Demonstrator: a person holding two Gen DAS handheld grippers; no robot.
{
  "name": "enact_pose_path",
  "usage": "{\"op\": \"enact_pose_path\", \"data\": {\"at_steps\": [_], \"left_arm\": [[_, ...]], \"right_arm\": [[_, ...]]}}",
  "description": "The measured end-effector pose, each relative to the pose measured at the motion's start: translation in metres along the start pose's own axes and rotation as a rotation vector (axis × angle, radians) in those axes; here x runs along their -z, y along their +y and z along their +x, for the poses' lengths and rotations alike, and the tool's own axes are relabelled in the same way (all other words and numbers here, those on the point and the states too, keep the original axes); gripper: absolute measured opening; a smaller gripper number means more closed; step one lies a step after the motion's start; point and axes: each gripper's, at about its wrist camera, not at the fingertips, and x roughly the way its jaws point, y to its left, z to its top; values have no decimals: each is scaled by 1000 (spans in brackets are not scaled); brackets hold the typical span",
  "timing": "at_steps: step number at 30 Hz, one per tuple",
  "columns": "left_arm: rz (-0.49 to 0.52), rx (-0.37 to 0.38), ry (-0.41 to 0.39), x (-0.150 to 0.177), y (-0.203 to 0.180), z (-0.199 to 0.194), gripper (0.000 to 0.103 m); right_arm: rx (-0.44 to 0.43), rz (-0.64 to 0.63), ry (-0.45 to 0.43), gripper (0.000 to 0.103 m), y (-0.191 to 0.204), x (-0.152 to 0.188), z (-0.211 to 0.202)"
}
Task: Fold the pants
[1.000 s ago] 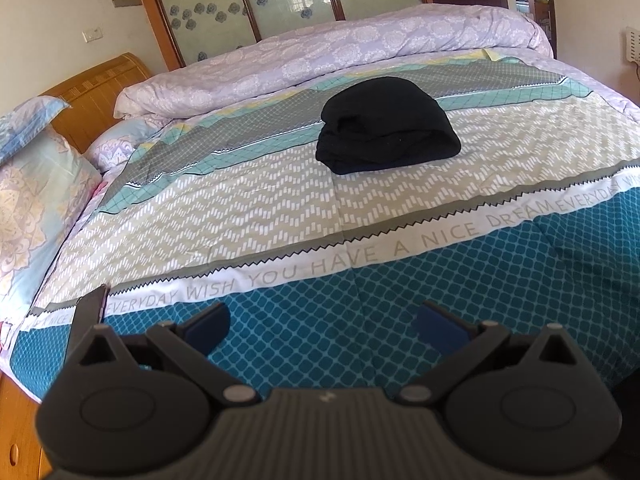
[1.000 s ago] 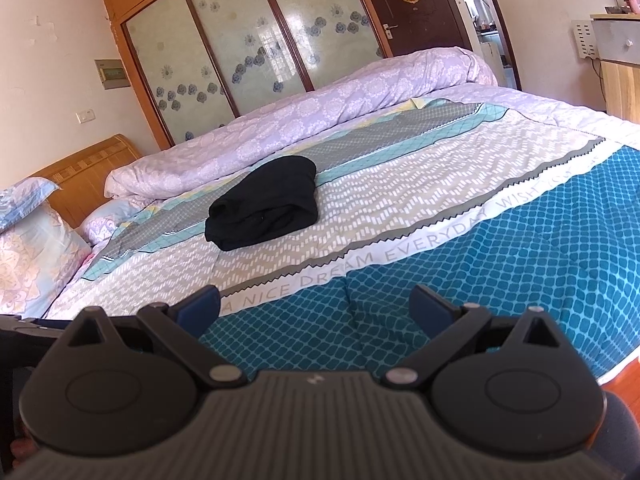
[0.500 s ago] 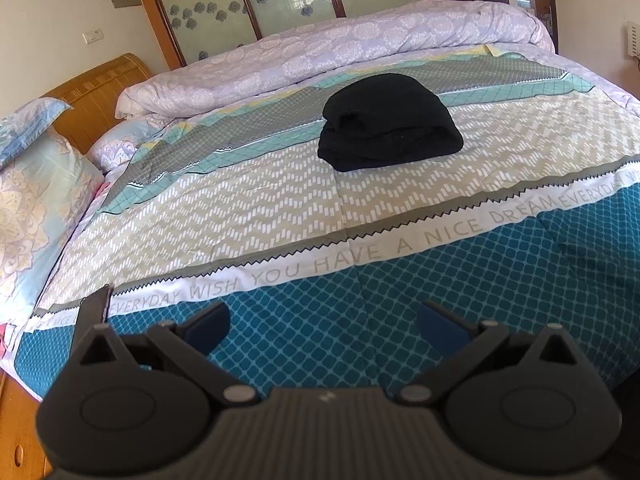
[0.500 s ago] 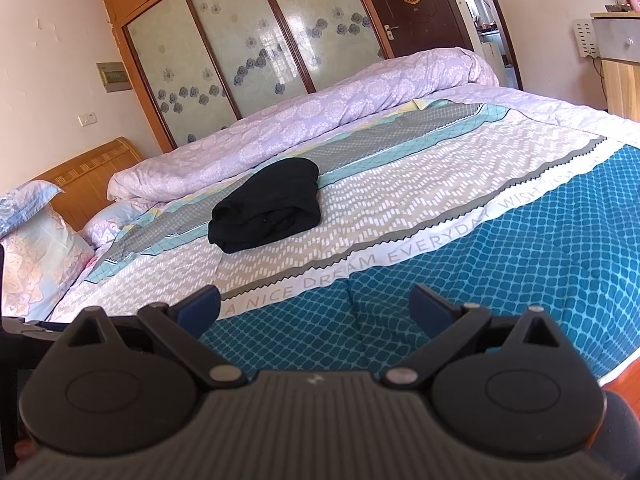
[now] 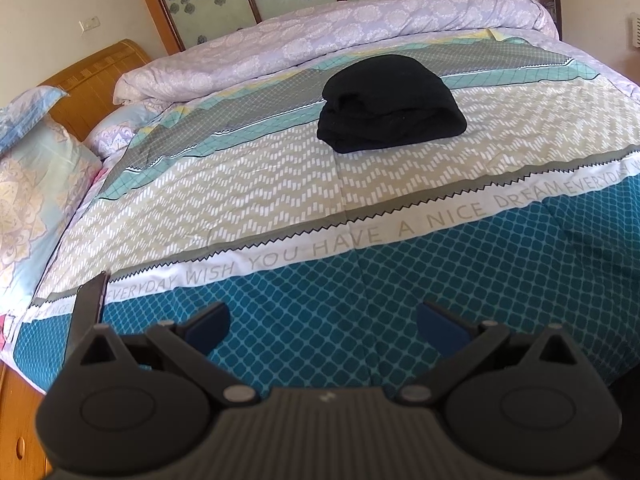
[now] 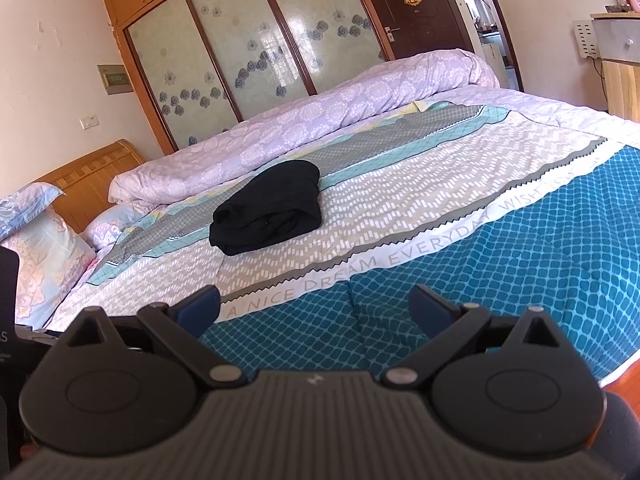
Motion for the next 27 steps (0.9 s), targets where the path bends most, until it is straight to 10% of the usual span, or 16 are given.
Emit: {"op": "enact_pose_path", "data": {"at_steps": [27], "left_arm": [[50, 9, 36, 6, -11, 4, 103]], "right_arm": [[9, -24, -49, 101, 1, -3, -7]]}}
